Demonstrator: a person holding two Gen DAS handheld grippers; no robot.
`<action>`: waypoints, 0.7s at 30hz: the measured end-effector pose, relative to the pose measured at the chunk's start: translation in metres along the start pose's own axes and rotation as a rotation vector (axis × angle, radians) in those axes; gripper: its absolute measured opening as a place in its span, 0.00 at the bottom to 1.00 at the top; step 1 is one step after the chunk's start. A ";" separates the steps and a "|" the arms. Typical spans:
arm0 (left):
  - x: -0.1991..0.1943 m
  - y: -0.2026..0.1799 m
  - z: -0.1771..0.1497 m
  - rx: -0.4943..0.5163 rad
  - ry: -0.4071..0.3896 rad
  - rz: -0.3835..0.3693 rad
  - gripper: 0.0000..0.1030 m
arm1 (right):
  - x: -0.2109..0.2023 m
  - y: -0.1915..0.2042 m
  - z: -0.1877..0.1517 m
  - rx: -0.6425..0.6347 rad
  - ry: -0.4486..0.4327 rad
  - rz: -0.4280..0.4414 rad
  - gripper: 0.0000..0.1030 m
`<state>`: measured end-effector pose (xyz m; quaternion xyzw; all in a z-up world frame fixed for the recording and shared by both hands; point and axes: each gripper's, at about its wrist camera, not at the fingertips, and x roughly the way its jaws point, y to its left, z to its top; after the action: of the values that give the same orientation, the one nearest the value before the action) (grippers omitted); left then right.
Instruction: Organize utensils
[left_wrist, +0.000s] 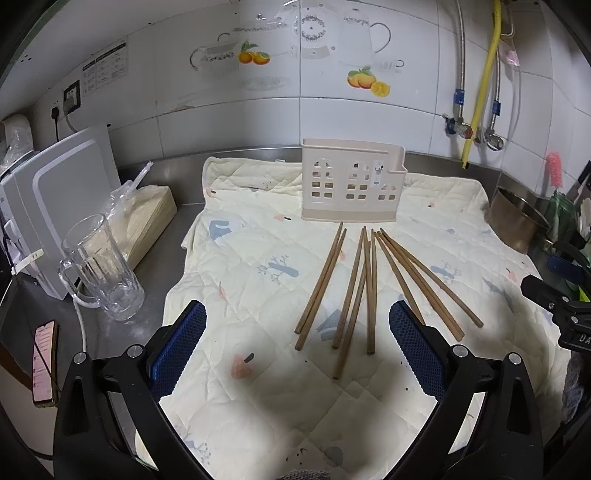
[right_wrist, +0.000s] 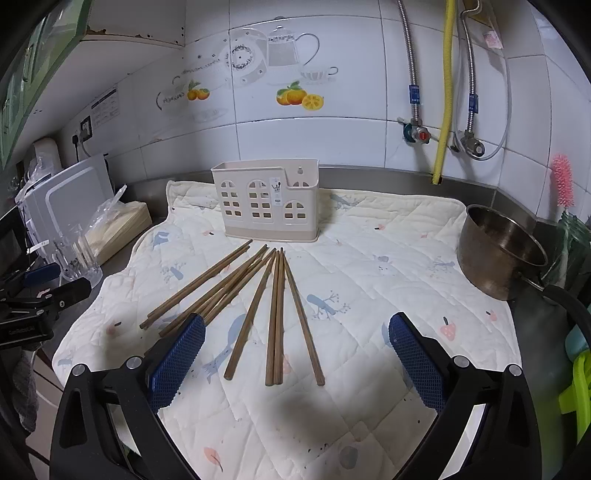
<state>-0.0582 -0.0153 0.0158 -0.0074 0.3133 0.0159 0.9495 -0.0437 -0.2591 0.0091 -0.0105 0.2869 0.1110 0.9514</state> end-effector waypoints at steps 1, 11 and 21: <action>0.001 0.000 0.001 0.001 0.003 -0.002 0.95 | 0.001 0.000 0.001 0.000 0.004 -0.002 0.94; 0.013 -0.001 0.011 0.009 0.013 -0.012 0.95 | 0.011 -0.001 0.010 0.002 0.018 -0.001 0.94; 0.026 0.001 0.016 0.015 0.038 -0.017 0.95 | 0.022 0.000 0.013 -0.013 0.032 0.015 0.93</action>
<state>-0.0276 -0.0129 0.0128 -0.0031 0.3313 0.0053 0.9435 -0.0190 -0.2537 0.0074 -0.0161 0.3015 0.1195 0.9458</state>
